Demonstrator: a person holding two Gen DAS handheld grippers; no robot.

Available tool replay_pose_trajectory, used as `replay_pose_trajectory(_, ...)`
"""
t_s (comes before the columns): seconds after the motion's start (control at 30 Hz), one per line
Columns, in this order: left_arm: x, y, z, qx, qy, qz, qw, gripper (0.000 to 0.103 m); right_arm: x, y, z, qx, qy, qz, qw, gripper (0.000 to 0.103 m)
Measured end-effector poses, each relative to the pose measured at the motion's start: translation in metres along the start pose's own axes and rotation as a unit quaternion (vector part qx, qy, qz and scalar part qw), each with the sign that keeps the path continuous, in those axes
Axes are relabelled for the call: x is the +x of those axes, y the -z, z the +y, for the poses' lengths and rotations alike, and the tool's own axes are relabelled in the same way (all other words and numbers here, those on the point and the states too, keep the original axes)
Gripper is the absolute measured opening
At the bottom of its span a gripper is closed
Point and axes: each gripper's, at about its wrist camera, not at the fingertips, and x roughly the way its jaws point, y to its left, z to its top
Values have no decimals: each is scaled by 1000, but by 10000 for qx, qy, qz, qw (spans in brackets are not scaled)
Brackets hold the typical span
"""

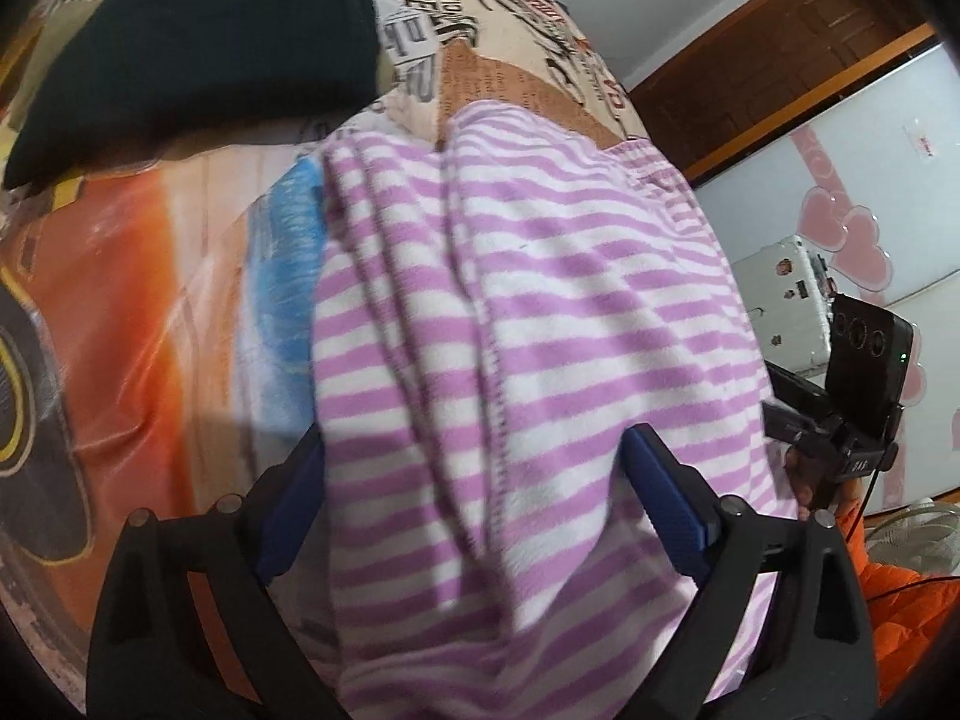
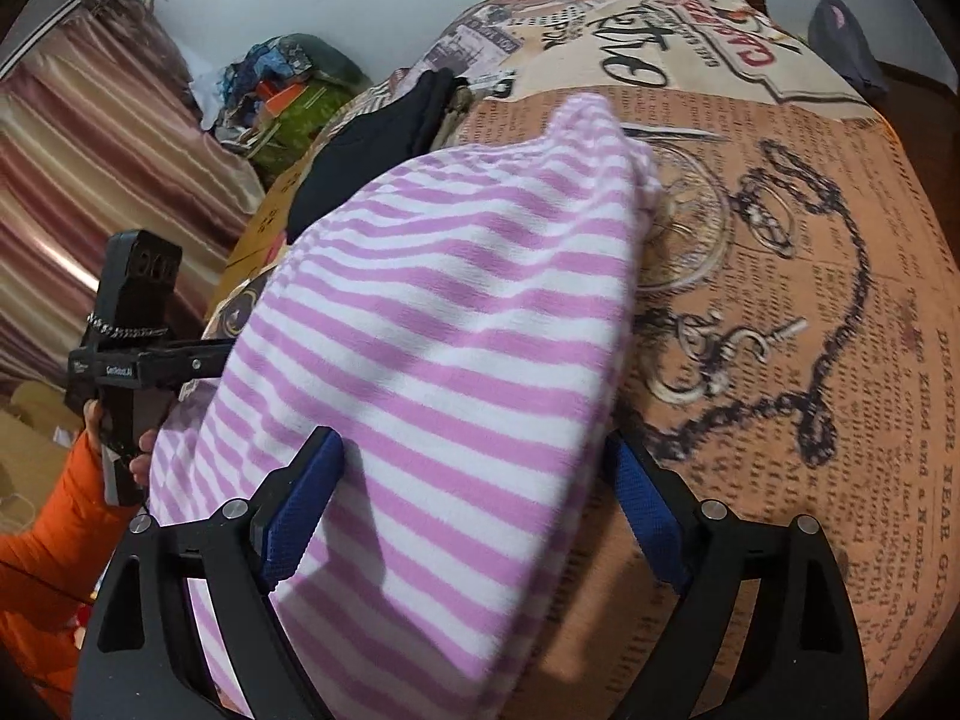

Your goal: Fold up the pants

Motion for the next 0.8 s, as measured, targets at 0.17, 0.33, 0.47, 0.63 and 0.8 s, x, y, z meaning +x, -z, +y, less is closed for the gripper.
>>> replay_pose_trajectory(0.17, 5, 4, -27, 407, 175, 78, 9990, 95, 7, -5, 15, -189, -51, 61, 9998, 88)
replay_pose_trajectory(0.33, 8, 16, -52, 1060, -279, 7, 9940, 95, 9, -3, 13, -255, -109, 46, 9996, 88)
replay_pose_trajectory(0.47, 10, 12, -52, 963, -311, -36, 9949, 83, 9, -4, 15, -272, -99, -41, 9996, 72)
replay_pose_trajectory(0.63, -5, 7, -69, 1304, -557, -381, 9892, 61, 7, -15, 20, -368, -73, -105, 9992, 40)
replay_pose_trajectory(0.8, -19, 1, -83, 1494, -704, -696, 9838, 35, -3, -24, 34, -658, 95, -329, 9972, 31)
